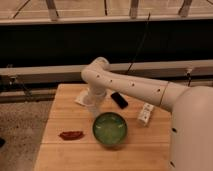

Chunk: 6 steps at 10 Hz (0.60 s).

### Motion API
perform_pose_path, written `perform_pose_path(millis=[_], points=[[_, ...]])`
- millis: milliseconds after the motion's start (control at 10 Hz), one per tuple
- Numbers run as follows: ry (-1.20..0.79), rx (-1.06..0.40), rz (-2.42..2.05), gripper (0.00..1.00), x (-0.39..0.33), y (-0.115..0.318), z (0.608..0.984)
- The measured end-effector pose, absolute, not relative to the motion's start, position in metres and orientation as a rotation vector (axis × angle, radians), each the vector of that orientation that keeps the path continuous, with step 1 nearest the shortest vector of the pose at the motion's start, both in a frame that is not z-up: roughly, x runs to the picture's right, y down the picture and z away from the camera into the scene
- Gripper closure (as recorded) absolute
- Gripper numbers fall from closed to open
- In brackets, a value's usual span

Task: Place the ceramic cup in the ceramic bowl

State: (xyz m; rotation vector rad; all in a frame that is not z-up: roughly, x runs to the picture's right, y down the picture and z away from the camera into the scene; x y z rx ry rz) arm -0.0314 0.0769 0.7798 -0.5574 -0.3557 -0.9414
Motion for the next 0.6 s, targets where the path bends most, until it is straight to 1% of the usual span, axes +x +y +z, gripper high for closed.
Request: perform_pose_path(millis=[600], points=[[-0.382, -0.552, -0.903, 0.99, -0.001, 0.091, 0.769]])
